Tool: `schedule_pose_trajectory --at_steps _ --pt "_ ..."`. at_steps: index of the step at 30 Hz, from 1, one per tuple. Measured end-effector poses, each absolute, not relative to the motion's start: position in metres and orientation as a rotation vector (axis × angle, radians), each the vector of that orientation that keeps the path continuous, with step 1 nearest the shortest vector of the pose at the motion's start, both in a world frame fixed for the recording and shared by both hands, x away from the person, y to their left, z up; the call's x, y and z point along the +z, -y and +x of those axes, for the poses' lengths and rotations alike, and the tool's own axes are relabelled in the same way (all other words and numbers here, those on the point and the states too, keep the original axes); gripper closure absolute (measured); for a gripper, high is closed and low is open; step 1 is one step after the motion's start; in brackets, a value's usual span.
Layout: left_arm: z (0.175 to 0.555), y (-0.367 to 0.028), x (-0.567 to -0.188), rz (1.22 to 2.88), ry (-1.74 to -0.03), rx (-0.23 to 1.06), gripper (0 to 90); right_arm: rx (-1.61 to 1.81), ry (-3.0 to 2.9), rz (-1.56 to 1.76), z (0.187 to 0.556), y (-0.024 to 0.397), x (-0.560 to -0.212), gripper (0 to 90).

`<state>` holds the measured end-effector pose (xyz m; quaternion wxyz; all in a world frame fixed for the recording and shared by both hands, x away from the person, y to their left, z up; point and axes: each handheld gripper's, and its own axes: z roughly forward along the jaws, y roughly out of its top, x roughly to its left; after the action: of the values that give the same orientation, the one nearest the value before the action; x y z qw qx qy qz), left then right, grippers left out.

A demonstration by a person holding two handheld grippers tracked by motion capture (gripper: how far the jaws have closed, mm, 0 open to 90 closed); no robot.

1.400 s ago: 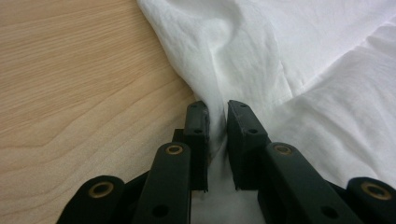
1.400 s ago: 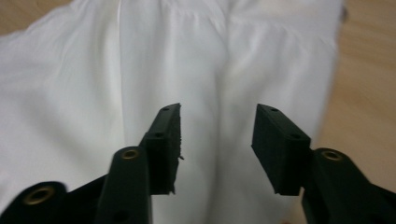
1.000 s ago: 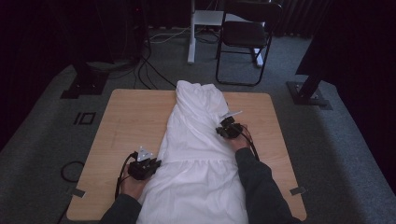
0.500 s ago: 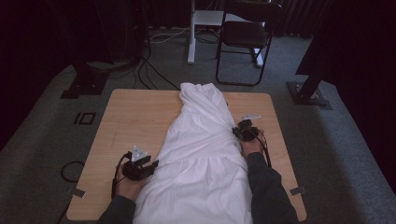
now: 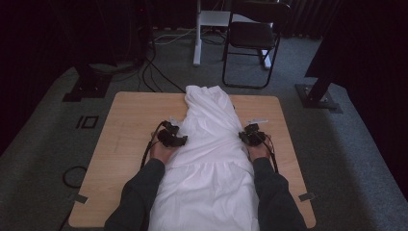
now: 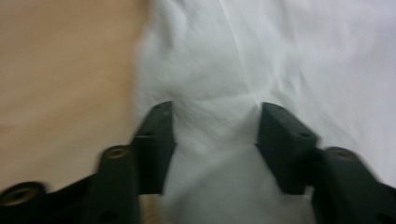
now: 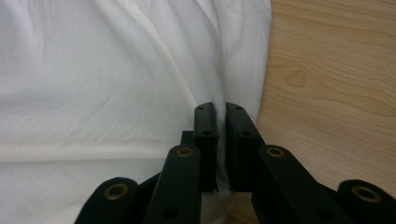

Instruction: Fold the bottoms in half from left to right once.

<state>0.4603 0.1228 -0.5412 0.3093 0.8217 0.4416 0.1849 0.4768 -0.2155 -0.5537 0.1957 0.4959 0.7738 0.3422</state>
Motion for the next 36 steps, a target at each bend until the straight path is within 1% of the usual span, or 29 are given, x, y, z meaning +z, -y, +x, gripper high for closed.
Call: schedule_pose_trajectory --at_steps 1,2,3,5,10,14,17,19,20,21,22,24,25,27,30,34,35,36 --pt "0.458 -0.124 -0.545 2.157 -1.154 0.467 55.8 0.963 -2.167 1.387 0.476 0.216 -0.554 83.8" --pt "0.455 -0.126 -0.546 2.143 -1.141 0.451 69.5 0.964 -2.173 1.382 0.474 0.216 -0.554 83.8" --pt "0.453 -0.127 -0.546 2.145 -1.137 0.450 76.2 0.963 -2.178 1.375 0.472 0.216 -0.554 83.8" --pt "0.444 -0.130 -0.548 2.143 -1.117 0.463 82.4 0.964 -2.190 1.367 0.467 0.217 -0.554 83.7" --pt "0.408 -0.144 -0.552 2.084 -1.148 0.457 83.7 0.980 -2.217 1.336 0.436 0.220 -0.555 83.7" --pt "0.368 -0.149 -0.553 2.132 -1.103 0.503 83.3 0.989 -2.298 1.260 0.398 0.224 -0.555 82.3" --pt "0.340 -0.153 -0.555 2.118 -1.089 0.483 83.2 1.023 -2.335 1.239 0.366 0.228 -0.557 82.2" --pt "0.328 -0.155 -0.556 2.126 -1.071 0.487 82.2 1.028 -2.367 1.231 0.349 0.229 -0.557 82.2" --pt "0.324 -0.156 -0.556 2.120 -1.070 0.487 81.9 1.019 -2.392 1.224 0.343 0.230 -0.556 81.5" --pt "0.322 -0.156 -0.557 2.112 -1.071 0.491 81.4 1.003 -2.420 1.222 0.339 0.229 -0.554 77.9" --pt "0.322 -0.155 -0.557 2.113 -1.068 0.496 81.0 0.985 -2.427 1.216 0.337 0.229 -0.551 71.5" --pt "0.324 -0.154 -0.557 2.119 -1.063 0.503 79.1 1.001 -2.385 1.206 0.340 0.230 -0.543 55.1" --pt "0.325 -0.153 -0.557 2.120 -1.059 0.507 78.0 1.028 -2.360 1.228 0.345 0.231 -0.538 50.3" --pt "0.326 -0.153 -0.557 2.120 -1.062 0.502 77.0 1.096 -2.308 1.223 0.362 0.228 -0.524 47.2" --pt "0.328 -0.153 -0.558 2.111 -1.061 0.503 76.4 1.161 -2.298 1.189 0.392 0.217 -0.514 44.5" --pt "0.327 -0.153 -0.558 2.105 -1.060 0.502 76.3 1.209 -2.371 1.223 0.438 0.193 -0.521 38.4" --pt "0.328 -0.154 -0.558 2.105 -1.059 0.500 76.3 1.221 -2.388 1.234 0.447 0.187 -0.524 38.6" --pt "0.327 -0.154 -0.559 2.104 -1.059 0.500 76.2 1.219 -2.411 1.239 0.457 0.182 -0.529 41.2"
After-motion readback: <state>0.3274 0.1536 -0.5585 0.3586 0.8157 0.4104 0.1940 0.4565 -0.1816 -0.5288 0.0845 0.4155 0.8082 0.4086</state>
